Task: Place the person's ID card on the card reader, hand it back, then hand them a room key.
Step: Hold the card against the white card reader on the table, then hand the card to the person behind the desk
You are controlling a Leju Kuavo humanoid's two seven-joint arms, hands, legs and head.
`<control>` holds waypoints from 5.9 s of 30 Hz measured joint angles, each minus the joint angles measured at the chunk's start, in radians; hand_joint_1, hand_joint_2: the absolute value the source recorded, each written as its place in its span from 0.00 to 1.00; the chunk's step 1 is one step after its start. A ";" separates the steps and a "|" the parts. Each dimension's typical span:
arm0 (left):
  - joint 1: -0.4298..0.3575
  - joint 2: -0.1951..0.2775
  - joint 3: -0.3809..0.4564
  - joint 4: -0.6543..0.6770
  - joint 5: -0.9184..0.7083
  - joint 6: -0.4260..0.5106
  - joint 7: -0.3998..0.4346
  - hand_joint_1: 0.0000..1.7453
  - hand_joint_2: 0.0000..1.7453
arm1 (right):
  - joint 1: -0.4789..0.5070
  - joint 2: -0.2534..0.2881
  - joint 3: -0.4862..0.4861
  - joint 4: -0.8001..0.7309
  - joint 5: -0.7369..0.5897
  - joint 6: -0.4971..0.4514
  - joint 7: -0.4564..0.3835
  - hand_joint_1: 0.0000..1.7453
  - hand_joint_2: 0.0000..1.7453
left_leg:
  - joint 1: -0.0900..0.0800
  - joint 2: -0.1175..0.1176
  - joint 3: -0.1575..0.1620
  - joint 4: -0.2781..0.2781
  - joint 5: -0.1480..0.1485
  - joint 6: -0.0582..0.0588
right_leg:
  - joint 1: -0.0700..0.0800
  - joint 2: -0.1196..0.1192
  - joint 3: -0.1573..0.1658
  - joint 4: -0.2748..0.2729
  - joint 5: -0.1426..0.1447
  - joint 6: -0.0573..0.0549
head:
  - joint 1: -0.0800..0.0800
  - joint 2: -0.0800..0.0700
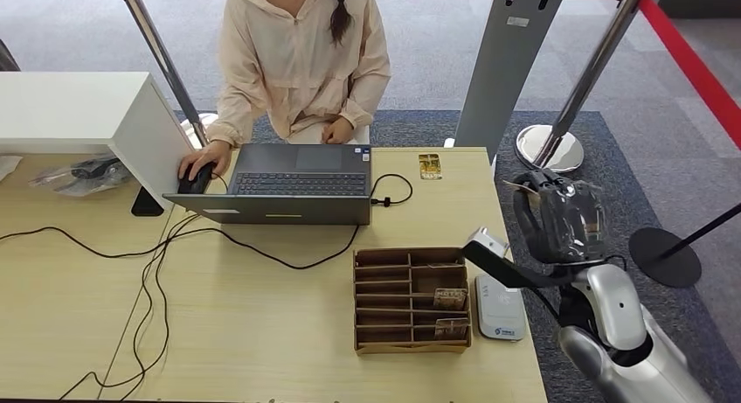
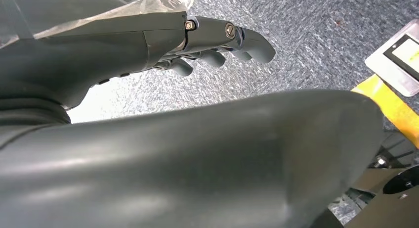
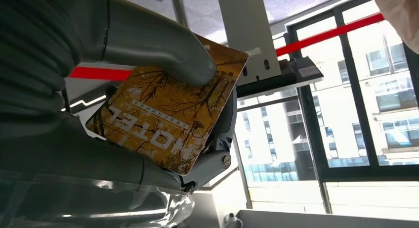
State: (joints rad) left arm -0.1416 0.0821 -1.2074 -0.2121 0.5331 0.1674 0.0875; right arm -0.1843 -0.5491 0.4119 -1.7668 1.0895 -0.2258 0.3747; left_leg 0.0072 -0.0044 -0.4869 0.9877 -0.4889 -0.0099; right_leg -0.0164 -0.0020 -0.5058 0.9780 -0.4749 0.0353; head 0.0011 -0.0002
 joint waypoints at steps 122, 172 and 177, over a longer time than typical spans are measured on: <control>0.001 0.005 0.029 0.000 -0.013 0.016 0.005 0.00 0.00 | 0.086 0.148 0.130 0.439 -0.296 -0.269 -0.077 1.00 1.00 | 0.000 0.000 0.001 0.000 0.001 0.001 | 0.000 0.000 0.001 0.000 0.002 0.000 | 0.000 0.000; -0.005 -0.006 0.019 0.000 -0.086 -0.011 -0.016 0.00 0.00 | -0.349 0.237 0.186 0.205 -0.145 -0.014 -0.056 0.00 1.00 | 0.000 0.000 -0.002 0.000 0.002 0.000 | 0.000 0.000 0.000 0.000 0.002 0.000 | 0.000 0.000; -0.005 -0.006 0.019 0.000 -0.077 -0.011 -0.014 0.00 0.00 | -0.347 0.238 0.199 0.193 -0.129 -0.017 -0.043 0.00 1.00 | 0.000 0.000 -0.001 0.000 0.002 0.000 | 0.000 0.000 0.000 0.000 0.002 0.000 | 0.000 0.000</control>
State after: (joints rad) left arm -0.1464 0.0762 -1.1887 -0.2121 0.4565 0.1566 0.0737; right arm -0.5314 -0.3110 0.6111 -1.5740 0.9602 -0.2423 0.3317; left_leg 0.0073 -0.0043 -0.4879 0.9876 -0.4872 -0.0100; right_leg -0.0164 -0.0022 -0.5062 0.9782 -0.4732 0.0350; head 0.0011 -0.0004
